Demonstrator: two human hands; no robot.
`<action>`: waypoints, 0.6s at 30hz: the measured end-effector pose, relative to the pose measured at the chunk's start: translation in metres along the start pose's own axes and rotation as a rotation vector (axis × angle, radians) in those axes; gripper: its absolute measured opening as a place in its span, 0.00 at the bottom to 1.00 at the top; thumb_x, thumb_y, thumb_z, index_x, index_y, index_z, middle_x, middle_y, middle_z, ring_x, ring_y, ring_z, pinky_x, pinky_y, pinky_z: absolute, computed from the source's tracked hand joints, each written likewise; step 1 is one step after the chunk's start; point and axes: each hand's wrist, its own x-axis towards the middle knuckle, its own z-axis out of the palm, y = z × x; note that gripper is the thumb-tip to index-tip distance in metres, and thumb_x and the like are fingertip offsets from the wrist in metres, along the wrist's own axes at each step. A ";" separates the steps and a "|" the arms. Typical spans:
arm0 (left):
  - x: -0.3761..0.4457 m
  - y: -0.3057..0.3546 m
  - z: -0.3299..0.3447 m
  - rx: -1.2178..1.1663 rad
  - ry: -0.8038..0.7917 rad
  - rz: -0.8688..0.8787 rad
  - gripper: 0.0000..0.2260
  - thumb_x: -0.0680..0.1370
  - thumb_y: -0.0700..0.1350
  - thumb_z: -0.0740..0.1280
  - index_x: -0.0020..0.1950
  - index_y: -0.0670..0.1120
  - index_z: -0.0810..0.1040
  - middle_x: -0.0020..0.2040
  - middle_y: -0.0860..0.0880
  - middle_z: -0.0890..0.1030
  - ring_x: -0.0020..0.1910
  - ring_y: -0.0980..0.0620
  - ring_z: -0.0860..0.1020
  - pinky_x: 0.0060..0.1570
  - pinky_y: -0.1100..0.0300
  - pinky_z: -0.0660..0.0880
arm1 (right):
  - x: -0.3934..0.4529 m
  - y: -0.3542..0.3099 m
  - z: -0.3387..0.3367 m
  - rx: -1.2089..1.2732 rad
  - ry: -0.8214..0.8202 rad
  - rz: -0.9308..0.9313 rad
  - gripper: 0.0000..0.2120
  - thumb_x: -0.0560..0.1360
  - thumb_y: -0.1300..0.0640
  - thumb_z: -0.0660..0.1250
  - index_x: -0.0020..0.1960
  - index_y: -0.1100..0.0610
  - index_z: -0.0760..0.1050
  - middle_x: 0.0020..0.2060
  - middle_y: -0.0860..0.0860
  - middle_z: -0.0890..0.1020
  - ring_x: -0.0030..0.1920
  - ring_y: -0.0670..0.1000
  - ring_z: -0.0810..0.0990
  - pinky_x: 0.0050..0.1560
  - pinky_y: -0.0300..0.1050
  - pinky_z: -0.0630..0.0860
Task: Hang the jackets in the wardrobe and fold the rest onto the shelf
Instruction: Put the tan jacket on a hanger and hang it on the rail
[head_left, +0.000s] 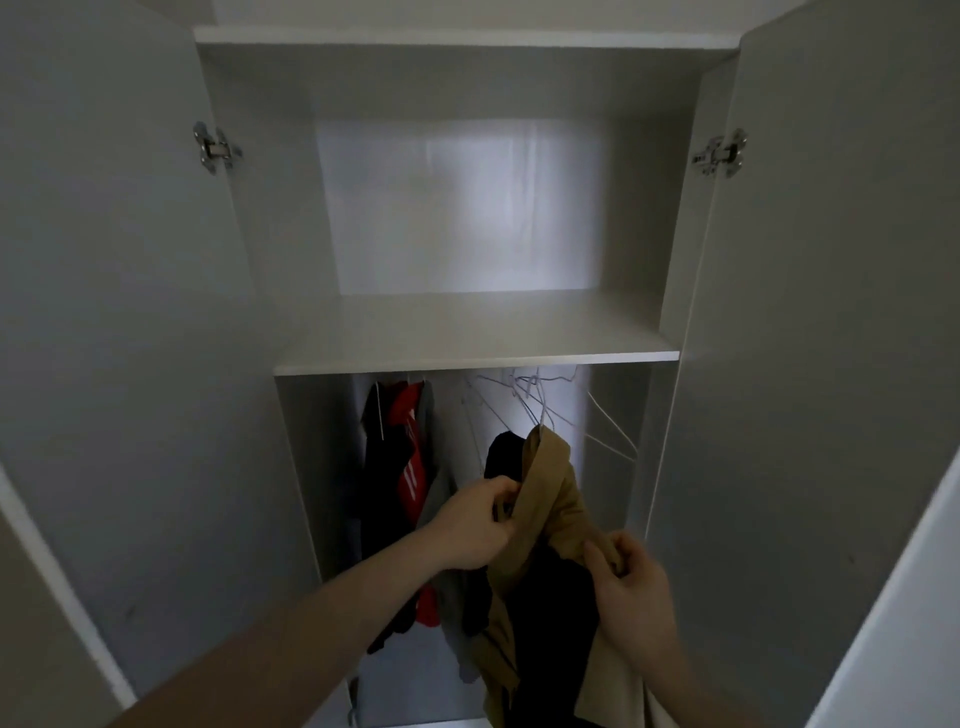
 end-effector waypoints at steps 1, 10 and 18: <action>0.009 -0.004 -0.001 -0.010 -0.026 -0.026 0.16 0.79 0.55 0.68 0.66 0.57 0.78 0.60 0.60 0.80 0.58 0.61 0.78 0.58 0.63 0.76 | 0.010 0.006 0.003 0.002 -0.016 0.006 0.14 0.80 0.57 0.71 0.36 0.47 0.76 0.29 0.45 0.79 0.30 0.41 0.78 0.31 0.32 0.74; 0.076 -0.045 -0.015 0.075 -0.082 -0.199 0.11 0.77 0.53 0.71 0.58 0.53 0.81 0.55 0.55 0.84 0.55 0.55 0.82 0.62 0.50 0.79 | 0.088 0.046 0.037 -0.100 -0.144 0.021 0.05 0.74 0.37 0.65 0.42 0.37 0.74 0.36 0.41 0.80 0.36 0.45 0.80 0.40 0.46 0.77; 0.092 -0.071 -0.039 0.104 -0.151 -0.271 0.15 0.79 0.50 0.72 0.66 0.50 0.79 0.58 0.58 0.82 0.54 0.65 0.79 0.55 0.71 0.76 | 0.125 0.060 0.065 -0.167 -0.203 0.014 0.10 0.79 0.39 0.65 0.46 0.44 0.75 0.35 0.43 0.80 0.36 0.45 0.80 0.47 0.55 0.82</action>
